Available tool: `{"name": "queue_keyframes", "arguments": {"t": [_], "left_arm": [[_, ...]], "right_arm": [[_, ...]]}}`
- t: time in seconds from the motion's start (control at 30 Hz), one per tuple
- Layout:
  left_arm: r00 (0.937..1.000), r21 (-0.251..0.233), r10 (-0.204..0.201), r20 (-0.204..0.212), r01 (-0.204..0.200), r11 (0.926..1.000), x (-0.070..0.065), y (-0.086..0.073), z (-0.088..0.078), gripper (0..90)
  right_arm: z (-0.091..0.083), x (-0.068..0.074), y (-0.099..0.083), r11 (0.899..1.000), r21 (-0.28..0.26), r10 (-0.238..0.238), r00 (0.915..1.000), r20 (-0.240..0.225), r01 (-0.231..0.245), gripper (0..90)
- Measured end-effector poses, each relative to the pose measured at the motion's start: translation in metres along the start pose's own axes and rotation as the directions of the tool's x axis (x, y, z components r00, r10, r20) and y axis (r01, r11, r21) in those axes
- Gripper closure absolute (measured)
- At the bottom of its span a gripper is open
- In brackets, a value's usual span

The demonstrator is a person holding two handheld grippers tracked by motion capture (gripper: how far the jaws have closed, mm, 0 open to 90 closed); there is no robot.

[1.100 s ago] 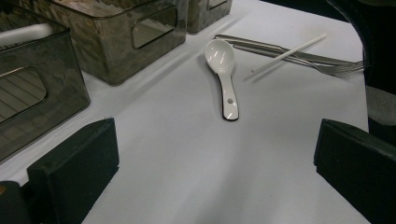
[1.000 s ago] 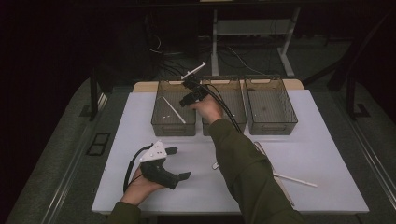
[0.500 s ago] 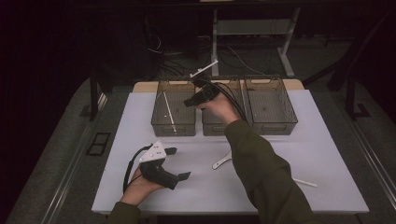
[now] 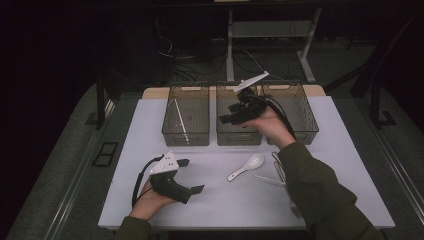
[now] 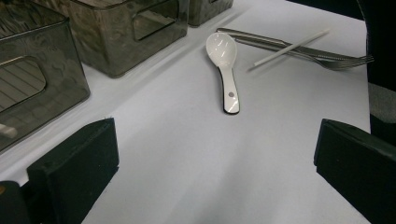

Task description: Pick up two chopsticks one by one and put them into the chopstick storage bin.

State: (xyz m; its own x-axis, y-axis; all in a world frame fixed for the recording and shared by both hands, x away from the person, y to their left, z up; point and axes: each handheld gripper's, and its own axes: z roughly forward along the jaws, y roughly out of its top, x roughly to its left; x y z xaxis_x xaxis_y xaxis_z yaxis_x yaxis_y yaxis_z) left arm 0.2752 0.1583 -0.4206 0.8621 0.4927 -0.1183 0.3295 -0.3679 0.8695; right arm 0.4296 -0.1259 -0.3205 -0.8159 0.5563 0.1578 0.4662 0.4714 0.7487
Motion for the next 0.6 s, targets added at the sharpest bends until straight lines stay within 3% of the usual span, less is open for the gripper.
{"name": "queue_keyframes", "arguments": {"t": [0.27, 0.6], "left_arm": [[1.0, 0.008, 0.003, -0.003, -0.003, 1.0, 0.0, -0.001, 0.002, 0.0], [1.0, 0.019, 0.0, 0.001, 0.0, 0.9998, 0.0, -0.003, 0.003, 0.0]], "right_arm": [[-0.032, -0.001, -0.028, 0.999, -0.033, -0.022, 0.9997, -0.01, 0.022, 35.6], [-0.058, -0.002, -0.064, 0.997, -0.065, -0.031, 0.9995, -0.001, 0.031, 33.0]]}}
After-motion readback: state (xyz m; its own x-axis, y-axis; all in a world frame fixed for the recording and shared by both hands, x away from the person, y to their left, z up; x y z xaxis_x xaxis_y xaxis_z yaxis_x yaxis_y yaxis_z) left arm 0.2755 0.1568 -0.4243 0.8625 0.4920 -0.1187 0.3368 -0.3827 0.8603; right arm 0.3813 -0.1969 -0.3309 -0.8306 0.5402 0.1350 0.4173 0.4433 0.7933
